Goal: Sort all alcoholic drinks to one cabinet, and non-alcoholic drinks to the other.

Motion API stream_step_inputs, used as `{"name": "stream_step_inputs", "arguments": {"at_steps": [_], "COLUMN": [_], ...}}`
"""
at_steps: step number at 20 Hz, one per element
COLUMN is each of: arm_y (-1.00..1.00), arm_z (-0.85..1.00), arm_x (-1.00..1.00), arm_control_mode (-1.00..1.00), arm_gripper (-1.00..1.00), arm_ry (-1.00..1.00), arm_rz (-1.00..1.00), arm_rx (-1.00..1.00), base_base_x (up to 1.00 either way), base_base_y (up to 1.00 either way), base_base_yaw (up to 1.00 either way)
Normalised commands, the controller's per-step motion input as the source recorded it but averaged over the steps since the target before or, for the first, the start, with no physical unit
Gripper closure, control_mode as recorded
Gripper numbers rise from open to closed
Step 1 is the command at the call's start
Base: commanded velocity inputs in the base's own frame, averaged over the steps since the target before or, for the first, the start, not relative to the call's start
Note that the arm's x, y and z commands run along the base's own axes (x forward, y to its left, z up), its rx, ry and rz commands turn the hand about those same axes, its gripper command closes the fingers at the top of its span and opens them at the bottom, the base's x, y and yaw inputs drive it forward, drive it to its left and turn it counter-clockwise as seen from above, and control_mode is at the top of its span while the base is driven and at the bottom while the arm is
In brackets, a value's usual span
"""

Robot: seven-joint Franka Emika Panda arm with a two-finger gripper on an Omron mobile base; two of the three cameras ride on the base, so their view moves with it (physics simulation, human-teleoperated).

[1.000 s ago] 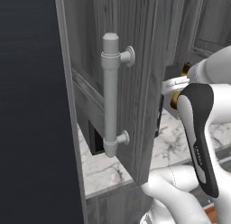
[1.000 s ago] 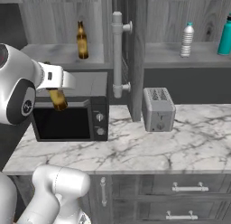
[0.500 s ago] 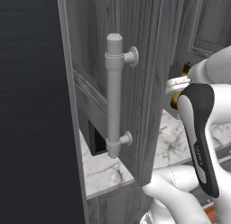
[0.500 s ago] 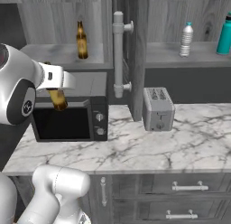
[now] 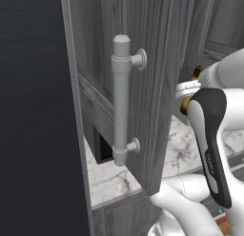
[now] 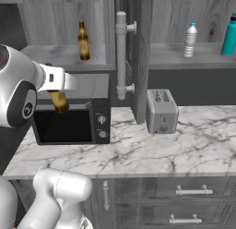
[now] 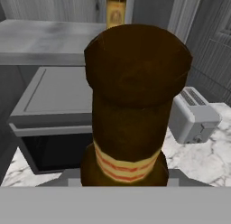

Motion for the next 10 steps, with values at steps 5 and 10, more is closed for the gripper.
{"name": "stream_step_inputs", "arguments": {"at_steps": [5,10], "arm_y": [0.00,0.00], "arm_z": [0.00,0.00], "arm_x": [0.00,0.00], "arm_control_mode": [1.00,1.00], "arm_gripper": [1.00,1.00], "arm_ry": [0.00,0.00], "arm_rz": [0.00,0.00], "arm_rx": [0.00,0.00], "base_base_x": [-0.03,-0.09], "base_base_y": [0.07,0.10], "base_base_yaw": [0.02,0.03]}}
